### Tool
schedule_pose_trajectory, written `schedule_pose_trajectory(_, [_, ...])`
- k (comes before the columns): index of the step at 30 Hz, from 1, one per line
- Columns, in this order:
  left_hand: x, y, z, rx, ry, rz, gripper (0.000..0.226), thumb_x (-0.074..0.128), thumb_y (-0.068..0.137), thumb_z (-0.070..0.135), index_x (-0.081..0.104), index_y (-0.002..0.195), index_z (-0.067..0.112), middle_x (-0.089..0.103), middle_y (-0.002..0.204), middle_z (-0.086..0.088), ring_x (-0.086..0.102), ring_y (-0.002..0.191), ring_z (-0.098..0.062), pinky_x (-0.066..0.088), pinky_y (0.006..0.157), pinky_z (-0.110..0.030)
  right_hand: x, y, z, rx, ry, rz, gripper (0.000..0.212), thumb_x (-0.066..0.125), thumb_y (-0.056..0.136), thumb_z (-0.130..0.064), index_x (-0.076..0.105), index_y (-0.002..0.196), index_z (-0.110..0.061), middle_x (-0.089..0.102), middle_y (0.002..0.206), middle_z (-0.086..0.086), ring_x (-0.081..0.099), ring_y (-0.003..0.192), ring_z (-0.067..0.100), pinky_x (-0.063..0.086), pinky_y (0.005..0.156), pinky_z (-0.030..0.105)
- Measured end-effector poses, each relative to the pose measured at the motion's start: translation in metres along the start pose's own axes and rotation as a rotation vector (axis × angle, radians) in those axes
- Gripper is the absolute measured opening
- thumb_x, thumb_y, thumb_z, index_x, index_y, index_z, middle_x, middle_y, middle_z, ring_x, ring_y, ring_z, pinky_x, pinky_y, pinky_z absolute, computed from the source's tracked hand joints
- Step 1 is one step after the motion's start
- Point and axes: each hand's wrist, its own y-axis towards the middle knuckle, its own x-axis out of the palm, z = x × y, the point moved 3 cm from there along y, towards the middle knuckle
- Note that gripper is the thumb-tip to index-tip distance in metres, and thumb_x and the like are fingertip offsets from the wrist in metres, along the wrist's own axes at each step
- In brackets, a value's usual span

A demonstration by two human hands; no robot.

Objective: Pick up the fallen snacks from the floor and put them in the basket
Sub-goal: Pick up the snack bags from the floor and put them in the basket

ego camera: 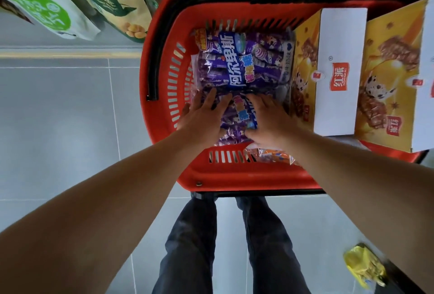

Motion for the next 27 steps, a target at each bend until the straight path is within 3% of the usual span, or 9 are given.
schedule_pose_trajectory(3, [-0.006, 0.001, 0.0, -0.003, 0.015, -0.044, 0.099, 0.065, 0.085, 0.053, -0.007, 0.152, 0.042, -0.006, 0.165, -0.001, -0.002, 0.151, -0.035, 0.018, 0.116, -0.062, -0.012, 0.004, -0.002, -0.007, -0.011, -0.046, 0.102, 0.079, 0.074, -0.034, 0.019, 0.156, -0.021, 0.028, 0.158, 0.009, 0.024, 0.147, 0.031, 0.024, 0.121, 0.047])
schedule_pose_trajectory(6, [-0.017, -0.008, 0.001, 0.015, 0.016, -0.052, 0.103, 0.072, 0.079, 0.053, 0.004, 0.154, 0.034, 0.006, 0.164, -0.006, 0.008, 0.149, -0.038, 0.026, 0.115, -0.061, -0.022, -0.015, -0.007, 0.023, -0.024, 0.009, 0.098, 0.078, 0.072, -0.037, 0.024, 0.153, -0.023, 0.033, 0.155, 0.007, 0.027, 0.146, 0.032, 0.033, 0.117, 0.051])
schedule_pose_trajectory(12, [-0.074, -0.08, 0.033, 0.091, -0.108, 0.067, 0.081, 0.07, 0.083, 0.04, 0.027, 0.149, 0.02, 0.043, 0.148, -0.011, 0.044, 0.135, -0.032, 0.042, 0.109, -0.048, -0.045, -0.115, -0.025, 0.11, 0.191, 0.159, 0.07, 0.074, 0.073, -0.039, 0.046, 0.135, -0.022, 0.056, 0.134, 0.005, 0.053, 0.125, 0.028, 0.05, 0.101, 0.045])
schedule_pose_trajectory(16, [-0.119, -0.139, 0.069, 0.151, -0.112, 0.062, 0.077, 0.063, 0.083, 0.05, 0.034, 0.146, 0.016, 0.05, 0.143, -0.011, 0.049, 0.13, -0.031, 0.045, 0.105, -0.047, -0.069, -0.203, -0.036, 0.236, 0.255, 0.216, 0.071, 0.07, 0.083, -0.041, 0.043, 0.144, -0.016, 0.049, 0.145, 0.008, 0.047, 0.133, 0.031, 0.043, 0.109, 0.041])
schedule_pose_trajectory(21, [-0.174, -0.22, 0.141, 0.339, -0.053, 0.08, 0.074, 0.065, 0.089, 0.038, 0.034, 0.149, 0.007, 0.046, 0.147, -0.015, 0.045, 0.133, -0.032, 0.038, 0.109, -0.044, -0.093, -0.32, -0.05, 0.396, 0.433, 0.388, 0.076, 0.068, 0.082, -0.037, 0.04, 0.149, -0.016, 0.041, 0.153, 0.009, 0.038, 0.141, 0.031, 0.041, 0.112, 0.042])
schedule_pose_trajectory(25, [-0.196, -0.276, 0.194, 0.516, 0.039, 0.066, 0.06, 0.065, 0.09, 0.037, 0.047, 0.136, 0.004, 0.056, 0.132, -0.019, 0.053, 0.122, -0.037, 0.044, 0.095, -0.043, -0.083, -0.404, -0.056, 0.518, 0.495, 0.5, 0.078, 0.067, 0.084, -0.038, 0.036, 0.153, -0.018, 0.035, 0.157, 0.008, 0.034, 0.143, 0.031, 0.039, 0.113, 0.043])
schedule_pose_trajectory(27, [-0.2, -0.303, 0.222, 0.599, 0.068, 0.045, 0.057, 0.064, 0.091, 0.034, 0.047, 0.136, 0.003, 0.054, 0.135, -0.019, 0.052, 0.123, -0.036, 0.043, 0.096, -0.043, -0.068, -0.444, -0.056, 0.6, 0.53, 0.529, 0.079, 0.067, 0.084, -0.039, 0.034, 0.153, -0.019, 0.034, 0.158, 0.007, 0.034, 0.142, 0.031, 0.039, 0.112, 0.041])
